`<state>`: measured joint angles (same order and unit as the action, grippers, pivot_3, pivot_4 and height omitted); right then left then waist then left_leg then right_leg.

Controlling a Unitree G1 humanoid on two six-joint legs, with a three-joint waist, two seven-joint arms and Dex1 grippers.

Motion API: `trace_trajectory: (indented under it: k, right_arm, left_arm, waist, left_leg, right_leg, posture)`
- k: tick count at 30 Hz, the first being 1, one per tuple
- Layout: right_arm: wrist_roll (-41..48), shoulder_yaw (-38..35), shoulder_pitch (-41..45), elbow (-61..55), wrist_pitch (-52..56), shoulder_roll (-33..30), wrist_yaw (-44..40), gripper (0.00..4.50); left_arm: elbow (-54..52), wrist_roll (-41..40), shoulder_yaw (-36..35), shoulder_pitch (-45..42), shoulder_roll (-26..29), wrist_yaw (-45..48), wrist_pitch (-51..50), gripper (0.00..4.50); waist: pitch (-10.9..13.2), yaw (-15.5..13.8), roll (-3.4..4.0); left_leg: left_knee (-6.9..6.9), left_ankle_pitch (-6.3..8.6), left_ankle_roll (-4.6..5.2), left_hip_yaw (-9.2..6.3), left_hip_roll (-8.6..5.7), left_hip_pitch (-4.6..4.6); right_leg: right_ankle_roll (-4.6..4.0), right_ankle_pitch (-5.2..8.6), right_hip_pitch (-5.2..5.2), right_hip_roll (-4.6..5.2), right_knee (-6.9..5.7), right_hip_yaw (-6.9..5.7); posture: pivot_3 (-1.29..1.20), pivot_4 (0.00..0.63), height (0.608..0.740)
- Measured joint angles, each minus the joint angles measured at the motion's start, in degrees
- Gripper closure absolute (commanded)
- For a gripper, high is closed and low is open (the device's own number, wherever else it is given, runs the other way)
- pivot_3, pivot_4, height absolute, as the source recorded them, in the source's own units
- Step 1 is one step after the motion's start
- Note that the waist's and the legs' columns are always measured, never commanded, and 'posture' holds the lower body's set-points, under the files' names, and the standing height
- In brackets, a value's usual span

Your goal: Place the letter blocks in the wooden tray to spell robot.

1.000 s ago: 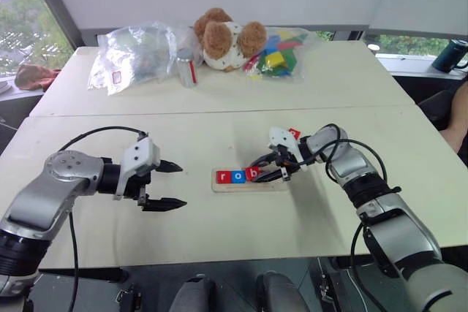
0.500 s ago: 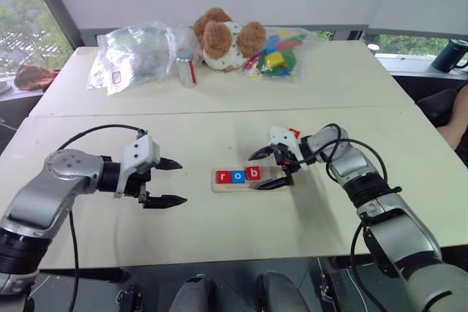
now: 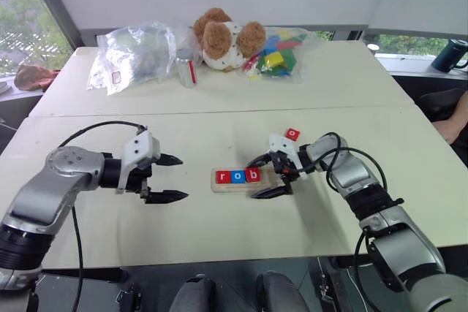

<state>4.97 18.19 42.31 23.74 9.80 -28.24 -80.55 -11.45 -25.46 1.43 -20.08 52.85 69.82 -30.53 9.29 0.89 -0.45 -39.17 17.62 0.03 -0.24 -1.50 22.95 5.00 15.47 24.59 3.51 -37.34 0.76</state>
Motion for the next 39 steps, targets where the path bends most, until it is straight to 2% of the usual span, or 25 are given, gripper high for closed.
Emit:
trace_trajectory:
  k: [8, 21, 24, 26, 29, 31, 35, 39]
  right_arm:
    - [0.9, -0.7, -3.0, -4.7, 3.7, -1.4, 1.3, 0.05]
    - [1.0, -3.4, -1.7, -2.5, 3.4, -0.7, 6.9, 0.05]
    - [1.0, -7.7, -0.2, 1.5, 4.7, -0.8, 13.8, 0.05]
    - [0.9, -12.6, 1.4, 3.4, 7.0, -1.1, 21.9, 0.05]
    - [0.7, -19.6, 0.6, -0.6, 15.3, -0.2, 36.3, 0.05]
    - [0.7, -22.8, -1.7, -5.9, 21.7, 2.9, 44.4, 0.05]
    - [0.7, -25.8, -6.9, -17.9, 37.1, 14.6, 60.7, 0.05]
    - [-0.4, -26.7, -7.2, -23.5, 44.0, 21.4, 71.9, 0.05]
  left_arm:
    - [1.6, 1.0, 0.3, -0.7, -1.2, 0.0, 0.3, 0.0]
    - [3.0, 1.3, 1.9, -2.2, -2.1, 0.4, 1.1, 0.0]
    - [2.7, 0.8, 1.4, -2.5, -3.0, -0.4, 0.6, 0.0]
    - [1.7, -0.7, 0.4, -2.8, -3.4, -1.2, -0.7, 0.0]
    - [-0.5, -2.8, -1.3, -4.1, -3.4, -1.8, -2.8, 0.0]
    - [-1.4, -3.8, -2.1, -5.2, -3.4, -2.3, -4.0, 0.0]
    - [-1.8, -4.7, -2.4, -7.7, -3.4, -3.2, -5.1, 0.0]
    - [-0.7, -4.5, -2.2, -7.7, -3.8, -3.3, -4.8, 0.0]
  waist:
    - [0.0, -0.1, 0.0]
    - [0.0, -0.1, 0.0]
    - [0.0, -0.2, 0.0]
    - [0.0, -0.2, 0.0]
    - [0.0, -0.2, -0.02]
    - [0.0, 0.0, -0.02]
    - [0.0, 0.5, -0.01]
    - [0.0, 0.1, -0.01]
  left_leg:
    - [-0.01, 0.0, 0.01, 0.0, 0.0, 0.0]
    - [-0.01, 0.0, 0.0, 0.0, 0.0, 0.0]
    - [-0.04, -0.01, -0.01, 0.0, -0.02, 0.02]
    - [-0.04, -0.02, -0.03, 0.0, -0.02, 0.03]
    - [0.05, -0.03, -0.07, -0.06, 0.01, 0.05]
    - [0.06, -0.04, -0.08, -0.06, 0.03, 0.07]
    - [0.01, -0.12, -0.2, 0.09, 0.01, 0.18]
    - [-0.01, -0.2, -0.3, 0.05, -0.01, 0.23]
  right_leg:
    - [0.0, 0.0, 0.0, 0.0, -0.01, 0.0]
    - [0.0, 0.0, 0.0, -0.01, -0.02, -0.01]
    - [0.0, 0.0, -0.01, 0.02, -0.02, 0.0]
    - [0.0, 0.0, 0.0, 0.02, -0.02, 0.0]
    - [0.0, 0.0, 0.07, 0.0, -0.08, -0.01]
    - [0.0, 0.0, 0.12, -0.02, -0.14, -0.01]
    - [0.0, 0.0, 0.44, -0.03, -0.68, 0.13]
    - [0.0, 0.0, 0.56, -0.05, -0.78, 0.11]
  posture:
    - [0.0, 0.15, 0.74]
    - [0.0, 0.15, 0.74]
    - [0.0, 0.15, 0.74]
    - [0.0, 0.15, 0.74]
    - [0.0, 0.15, 0.74]
    - [0.0, 0.15, 0.74]
    - [0.0, 0.15, 0.74]
    - [0.0, 0.15, 0.74]
